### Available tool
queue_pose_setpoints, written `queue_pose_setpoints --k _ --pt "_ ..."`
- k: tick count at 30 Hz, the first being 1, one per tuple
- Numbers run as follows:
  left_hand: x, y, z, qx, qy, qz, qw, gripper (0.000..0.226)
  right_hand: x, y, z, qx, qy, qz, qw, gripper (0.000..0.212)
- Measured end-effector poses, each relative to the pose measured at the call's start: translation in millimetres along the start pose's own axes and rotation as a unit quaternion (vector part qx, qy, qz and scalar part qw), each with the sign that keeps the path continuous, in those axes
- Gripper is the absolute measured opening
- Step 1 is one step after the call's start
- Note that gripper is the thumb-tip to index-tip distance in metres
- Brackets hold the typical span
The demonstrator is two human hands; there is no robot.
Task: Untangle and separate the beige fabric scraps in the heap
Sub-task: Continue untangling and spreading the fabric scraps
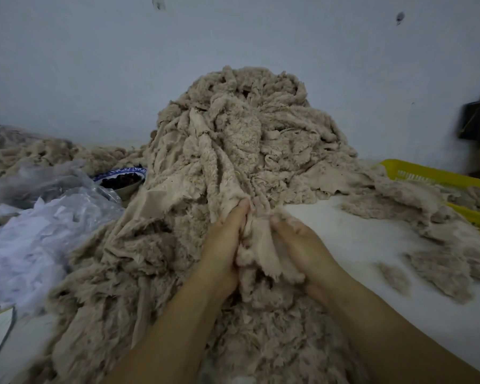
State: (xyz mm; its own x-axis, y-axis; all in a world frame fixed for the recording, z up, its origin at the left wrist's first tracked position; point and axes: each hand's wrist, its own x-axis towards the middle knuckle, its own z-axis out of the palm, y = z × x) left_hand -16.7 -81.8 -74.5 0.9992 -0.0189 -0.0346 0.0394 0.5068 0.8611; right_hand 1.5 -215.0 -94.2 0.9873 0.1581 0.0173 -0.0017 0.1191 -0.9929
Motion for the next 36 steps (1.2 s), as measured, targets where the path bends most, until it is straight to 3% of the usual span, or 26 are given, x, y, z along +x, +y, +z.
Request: queue_pose_setpoints --k 3,5,6,8,9,11,14,16,19,22,26,28,30,32,36 --pt "10.2 12.6 -17.9 -0.135 0.029 0.017 0.990 0.036 14.2 -10.5 -25.3 0.113 0.148 0.024 0.982 0.035" --pt "16.5 21.1 -31.1 -0.217 0.065 0.043 0.973 0.026 17.9 -14.7 -42.6 0.188 0.198 0.037 0.961 0.037" --pt "16.7 21.0 -31.4 -0.236 0.058 0.048 0.969 0.037 18.3 -15.4 -45.3 0.206 0.197 0.036 0.958 0.036" --pt "16.6 12.0 -25.1 -0.229 0.003 0.027 0.973 0.084 15.9 -14.6 -37.7 0.198 0.158 0.034 0.967 0.029" --pt "15.6 6.7 -20.1 -0.206 -0.036 0.015 0.978 0.094 14.1 -13.3 -30.1 0.172 0.134 0.028 0.975 0.027" --pt "6.9 0.1 -6.5 -0.076 -0.100 0.002 0.992 0.091 11.7 -9.4 -18.7 0.094 0.103 0.009 0.990 0.030" --pt "-2.6 -12.2 4.7 0.226 -0.112 0.016 0.968 0.055 7.2 -5.8 -12.3 0.026 0.097 -0.040 0.994 0.030" --pt "-5.5 -18.2 6.2 0.303 -0.095 0.042 0.947 0.033 5.0 -3.8 -10.8 -0.012 0.119 -0.059 0.991 0.034" --pt "-5.2 -14.9 3.2 0.261 -0.049 0.037 0.963 0.025 6.7 -1.5 -13.2 -0.060 0.156 -0.058 0.984 0.041" --pt "-6.5 -8.4 3.6 0.200 -0.056 0.020 0.978 0.021 10.5 -4.4 -22.6 -0.017 0.171 -0.025 0.985 0.031" --pt "-10.2 -5.7 8.5 0.124 -0.068 -0.012 0.990 0.027 14.2 -0.7 -24.6 -0.035 0.186 0.003 0.982 0.048" --pt "-10.1 2.0 6.0 0.055 -0.081 -0.015 0.995 0.033 17.6 -0.1 -33.8 0.016 0.204 0.020 0.979 0.048" --pt "-6.9 11.9 -2.2 -0.050 -0.085 -0.011 0.995 0.024 17.0 -5.0 -50.6 0.087 0.231 0.027 0.969 0.049" --pt "-3.2 16.3 -7.5 -0.107 -0.049 0.006 0.993 0.018 16.2 -9.1 -62.3 0.097 0.240 0.016 0.966 0.057" --pt "3.7 5.0 -6.8 -0.047 0.052 -0.003 0.998 0.033 8.7 -8.3 -25.6 -0.052 0.078 0.012 0.996 0.083"
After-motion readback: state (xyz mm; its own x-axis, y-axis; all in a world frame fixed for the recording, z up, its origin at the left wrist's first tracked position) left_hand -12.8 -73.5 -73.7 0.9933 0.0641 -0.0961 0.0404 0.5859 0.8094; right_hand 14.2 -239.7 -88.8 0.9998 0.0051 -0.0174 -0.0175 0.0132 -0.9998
